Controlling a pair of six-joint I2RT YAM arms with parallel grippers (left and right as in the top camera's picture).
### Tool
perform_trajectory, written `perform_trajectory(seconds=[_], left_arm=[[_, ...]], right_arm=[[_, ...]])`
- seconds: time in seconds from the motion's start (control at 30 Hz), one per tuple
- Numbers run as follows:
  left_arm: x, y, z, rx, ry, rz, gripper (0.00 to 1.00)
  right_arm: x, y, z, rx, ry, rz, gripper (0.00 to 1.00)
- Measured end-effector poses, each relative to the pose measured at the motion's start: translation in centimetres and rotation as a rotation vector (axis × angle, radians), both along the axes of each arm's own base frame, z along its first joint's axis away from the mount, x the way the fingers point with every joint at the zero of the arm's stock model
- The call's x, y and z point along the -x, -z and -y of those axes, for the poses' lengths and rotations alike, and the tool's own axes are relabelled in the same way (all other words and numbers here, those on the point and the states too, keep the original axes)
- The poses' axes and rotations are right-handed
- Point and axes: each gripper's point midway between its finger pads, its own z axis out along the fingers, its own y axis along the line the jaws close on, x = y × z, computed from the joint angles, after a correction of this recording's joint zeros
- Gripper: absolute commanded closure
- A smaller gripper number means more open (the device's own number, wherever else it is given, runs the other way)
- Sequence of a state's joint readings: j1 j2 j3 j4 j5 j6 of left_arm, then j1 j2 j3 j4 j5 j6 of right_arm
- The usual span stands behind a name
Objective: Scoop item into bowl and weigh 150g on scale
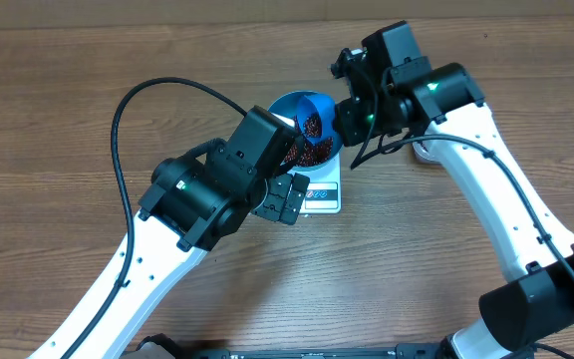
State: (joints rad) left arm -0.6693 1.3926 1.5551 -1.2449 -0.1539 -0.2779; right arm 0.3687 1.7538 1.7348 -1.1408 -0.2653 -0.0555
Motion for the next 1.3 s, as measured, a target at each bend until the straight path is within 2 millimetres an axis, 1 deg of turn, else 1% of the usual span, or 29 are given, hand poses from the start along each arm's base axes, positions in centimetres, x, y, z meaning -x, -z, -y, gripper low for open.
perform_trajectory(seconds=[0.03, 0.07, 0.2, 0.3, 0.4, 0.47, 0.77, 0.87, 0.9, 0.93, 1.0, 1.03, 1.13, 1.2, 1.27, 1.3], left_arm=[[0.0, 0.0, 0.0, 0.000, 0.000, 0.000, 0.00], [0.0, 0.0, 0.0, 0.000, 0.000, 0.000, 0.00], [0.0, 0.0, 0.0, 0.000, 0.000, 0.000, 0.00], [0.0, 0.0, 0.0, 0.000, 0.000, 0.000, 0.00], [0.0, 0.0, 0.0, 0.000, 0.000, 0.000, 0.00], [0.0, 0.0, 0.0, 0.000, 0.000, 0.000, 0.00], [0.0, 0.0, 0.0, 0.000, 0.000, 0.000, 0.00], [0.0, 0.0, 0.0, 0.000, 0.000, 0.000, 0.00], [0.0, 0.0, 0.0, 0.000, 0.000, 0.000, 0.00], [0.0, 0.0, 0.0, 0.000, 0.000, 0.000, 0.00], [0.0, 0.0, 0.0, 0.000, 0.000, 0.001, 0.00], [0.0, 0.0, 0.0, 0.000, 0.000, 0.000, 0.00], [0.0, 0.0, 0.0, 0.000, 0.000, 0.001, 0.01], [0.0, 0.0, 0.0, 0.000, 0.000, 0.000, 0.00], [0.0, 0.0, 0.0, 0.000, 0.000, 0.000, 0.00], [0.0, 0.0, 0.0, 0.000, 0.000, 0.000, 0.00]], right_arm=[[-0.3, -0.1, 0.6, -0.025, 0.013, -0.009, 0.96], [-0.9, -0.4, 2.2, -0.070, 0.051, -0.028, 0.96], [-2.2, -1.4, 6.0, -0.215, 0.135, -0.068, 0.96], [-2.4, -2.4, 8.3, -0.327, 0.167, -0.088, 0.96], [-2.3, -3.1, 9.3, -0.401, 0.173, -0.101, 0.96], [-2.2, -3.3, 9.4, -0.421, 0.170, -0.106, 0.96], [-1.7, -3.6, 8.9, -0.442, 0.127, -0.106, 0.96], [-1.4, -3.6, 8.1, -0.438, 0.097, -0.107, 0.96], [-1.1, -3.6, 7.3, -0.432, 0.064, -0.103, 0.96], [-1.0, -3.6, 7.0, -0.431, 0.054, -0.104, 0.96], [-0.5, -3.4, 5.4, -0.405, 0.000, -0.097, 0.96], [-0.1, -3.0, 4.1, -0.371, -0.039, -0.091, 0.96], [0.4, -2.3, 2.4, -0.294, -0.084, -0.075, 0.96], [0.6, -1.5, 0.9, -0.205, -0.118, -0.042, 0.96], [0.3, -1.4, 0.5, -0.174, -0.111, -0.022, 0.96], [-0.2, -1.3, 0.5, -0.158, -0.093, -0.004, 0.96]])
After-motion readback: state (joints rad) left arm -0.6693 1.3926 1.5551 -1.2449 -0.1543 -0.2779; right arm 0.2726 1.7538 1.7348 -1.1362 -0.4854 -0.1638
